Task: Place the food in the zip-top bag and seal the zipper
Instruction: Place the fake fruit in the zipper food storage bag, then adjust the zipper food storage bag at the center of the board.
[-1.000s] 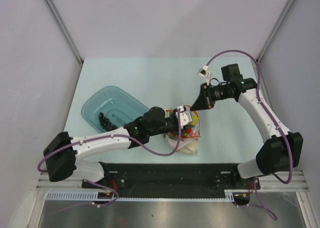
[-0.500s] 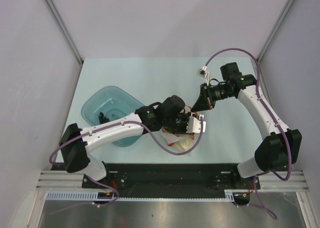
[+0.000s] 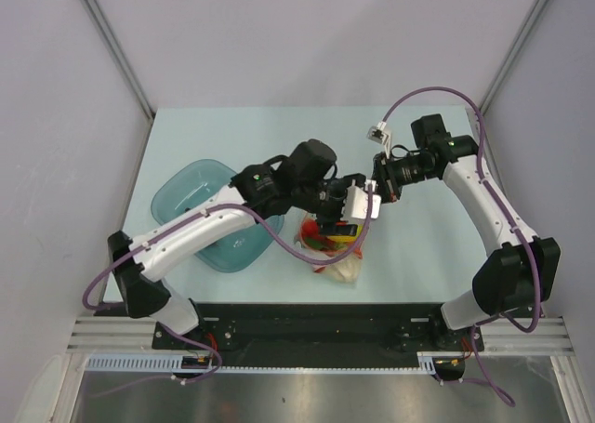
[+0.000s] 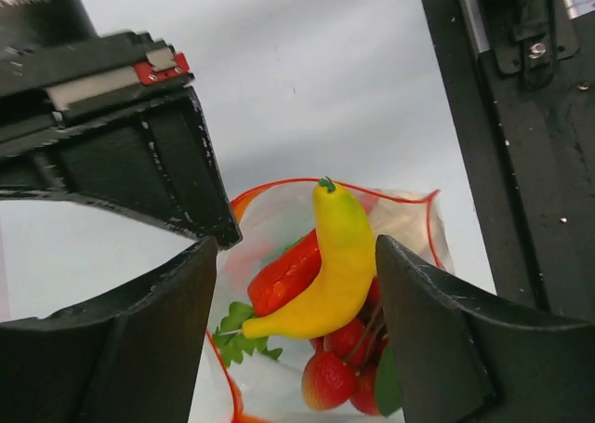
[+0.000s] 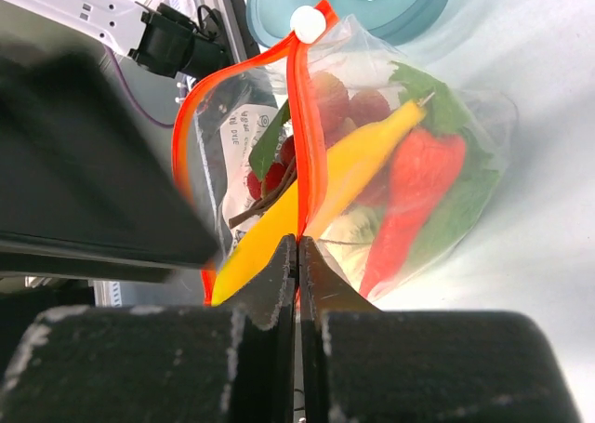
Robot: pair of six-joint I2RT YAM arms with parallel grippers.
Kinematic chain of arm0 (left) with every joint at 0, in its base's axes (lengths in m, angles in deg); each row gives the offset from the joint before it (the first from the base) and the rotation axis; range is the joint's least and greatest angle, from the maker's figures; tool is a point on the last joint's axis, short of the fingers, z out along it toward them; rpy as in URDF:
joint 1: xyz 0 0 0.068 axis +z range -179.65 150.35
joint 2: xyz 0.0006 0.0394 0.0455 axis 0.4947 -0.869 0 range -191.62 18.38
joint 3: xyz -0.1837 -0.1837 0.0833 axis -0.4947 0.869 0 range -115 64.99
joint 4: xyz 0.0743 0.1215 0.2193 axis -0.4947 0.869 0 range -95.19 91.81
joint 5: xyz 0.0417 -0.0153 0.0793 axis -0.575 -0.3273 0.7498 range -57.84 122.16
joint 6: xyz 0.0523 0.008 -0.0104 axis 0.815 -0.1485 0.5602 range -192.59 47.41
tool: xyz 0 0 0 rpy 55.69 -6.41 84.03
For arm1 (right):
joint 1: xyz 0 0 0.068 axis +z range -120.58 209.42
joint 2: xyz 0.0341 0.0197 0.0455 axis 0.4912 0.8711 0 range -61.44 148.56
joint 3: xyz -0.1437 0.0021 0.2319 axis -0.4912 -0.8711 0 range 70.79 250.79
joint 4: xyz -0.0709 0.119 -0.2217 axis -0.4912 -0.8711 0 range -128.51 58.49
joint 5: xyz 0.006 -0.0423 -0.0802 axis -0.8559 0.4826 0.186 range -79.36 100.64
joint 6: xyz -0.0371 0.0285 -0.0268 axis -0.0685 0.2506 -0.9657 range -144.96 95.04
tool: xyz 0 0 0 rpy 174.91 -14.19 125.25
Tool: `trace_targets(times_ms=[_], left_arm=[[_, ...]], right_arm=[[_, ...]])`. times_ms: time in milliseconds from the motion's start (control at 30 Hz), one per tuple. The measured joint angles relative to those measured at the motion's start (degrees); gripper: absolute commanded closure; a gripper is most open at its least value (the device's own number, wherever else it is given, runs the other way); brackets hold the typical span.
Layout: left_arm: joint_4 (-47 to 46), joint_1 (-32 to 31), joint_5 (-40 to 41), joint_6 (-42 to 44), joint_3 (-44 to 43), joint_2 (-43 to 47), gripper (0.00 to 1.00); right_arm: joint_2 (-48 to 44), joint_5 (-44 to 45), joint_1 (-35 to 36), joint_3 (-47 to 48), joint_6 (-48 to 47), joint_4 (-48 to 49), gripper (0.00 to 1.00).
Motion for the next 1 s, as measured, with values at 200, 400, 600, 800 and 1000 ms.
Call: trace_targets(times_ms=[200,400,600,800,1000], left_arm=[[7.5,1.1,-4.7,3.1,-2.0,3.7,0.39],[12.6,0.4,-7.0,4.9,0.5,4.2,0.38],[11.8,-2.5,-5.0,5.0,5.9,3.9,0.75],[11.4,-2.9,-1.8,4.4,6.4,-0.7,1.0],[5.2,-2.8,-3.1,-1.7,6.8,0.3,1.0]], right_arm=[[0.6,0.0,-0.1,0.2,-0.3,-0.3,1.0],[1.2,0.0,-0.1,0.3,-0.1,-0.2,1.0],[1.2,0.0,-0.1,0.5,0.3,-0.2,1.0],[1.2,0.0,0.9,0.6,0.4,0.2,1.0],[1.2,2.3,3.1,0.8,2.8,1.6,0.51]])
